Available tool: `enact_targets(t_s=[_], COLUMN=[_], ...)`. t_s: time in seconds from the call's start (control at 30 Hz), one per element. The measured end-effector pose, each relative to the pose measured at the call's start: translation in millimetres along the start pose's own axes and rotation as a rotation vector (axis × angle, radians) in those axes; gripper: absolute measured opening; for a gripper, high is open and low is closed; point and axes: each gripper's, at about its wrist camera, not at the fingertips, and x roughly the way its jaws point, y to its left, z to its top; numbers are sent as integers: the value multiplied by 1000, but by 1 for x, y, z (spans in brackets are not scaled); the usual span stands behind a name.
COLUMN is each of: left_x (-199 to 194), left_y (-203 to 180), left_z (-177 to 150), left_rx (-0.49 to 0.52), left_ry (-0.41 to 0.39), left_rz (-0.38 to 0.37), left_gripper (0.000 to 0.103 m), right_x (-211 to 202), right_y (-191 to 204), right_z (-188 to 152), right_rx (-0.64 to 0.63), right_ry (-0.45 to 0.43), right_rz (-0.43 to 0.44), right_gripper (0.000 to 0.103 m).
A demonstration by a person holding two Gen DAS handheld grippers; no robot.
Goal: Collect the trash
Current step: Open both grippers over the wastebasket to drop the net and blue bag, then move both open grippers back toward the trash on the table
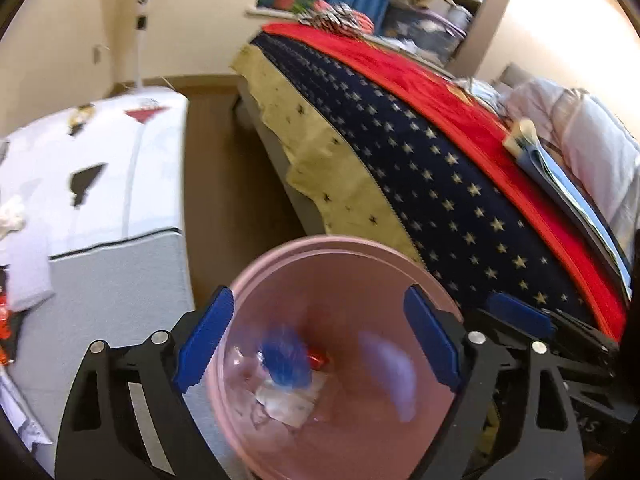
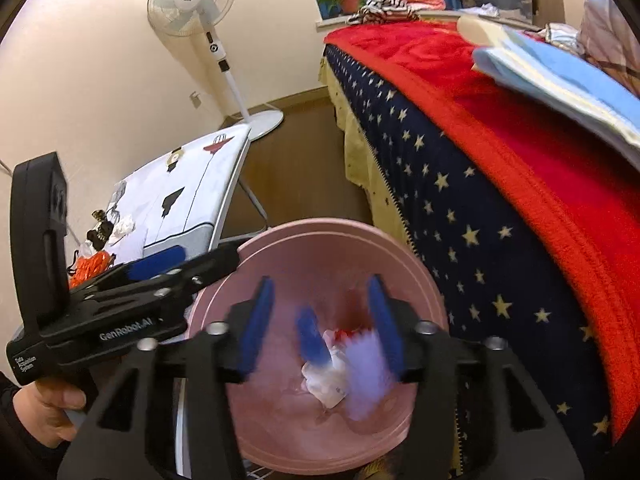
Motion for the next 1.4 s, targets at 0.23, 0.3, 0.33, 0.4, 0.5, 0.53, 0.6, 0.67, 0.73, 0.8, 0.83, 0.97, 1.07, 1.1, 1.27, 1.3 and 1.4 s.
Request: enact_targets(t_s=[0.23,0.3,0.33,0.4,0.5,0.53,0.6,0.67,0.73,0.8,0.83,0.97,1.07,1.1,1.27,1.3,1.4], left_x=[-30,-48,-59,-88,-142,-155,-186,-214,-245,-273,-289,-330,-354,-359,-381,-386,-397], left_y=[-4,-6,-7,-9,-7,-5,-1,3,7,11,14,26,38,42,63,68,73], left_z=[-1,-1,0,2,-2,-4,-11,-19,-31,-46,-56,-92,-116,-121,-143,-145,-151], left_rx=[94,117,127,150,159,158,158,161,166,162,156,122,86,73,3,-17,-45], left_ry=[-23,-38,-48,-90,-186,-206,-232,-259,-289,-315,-328,-339,-342,-343,-348,-353,-376], left_rz=[124,146,154,171,208,209,215,241,272,303,317,362,394,400,440,443,451], left_gripper=[88,88,88,88,96,96,96,96,96,96,96,96,96,96,96,96,96], right_x=[-26,-39,-53,-78,-123,-145,-172,-194,-211,-222,-227,-245,-254,-257,-271,-273,-281], right_y=[13,20,28,43,71,84,103,120,138,150,156,183,198,203,219,221,227], right_z=[9,14,18,23,25,21,13,-1,-18,-32,-40,-73,-92,-98,-115,-116,-120], right_rx=[-47,-58,-67,-84,-114,-131,-151,-167,-181,-187,-189,-225,-251,-262,-299,-303,-313], right_ry=[-60,-81,-101,-140,-226,-274,-328,-366,-384,-395,-400,-410,-385,-378,-377,-380,-385], right_rz=[-48,-53,-53,-43,-21,-2,16,32,41,54,59,71,95,102,112,114,123], right_gripper=[77,85,86,90,98,98,98,98,98,98,98,98,98,98,98,98,98])
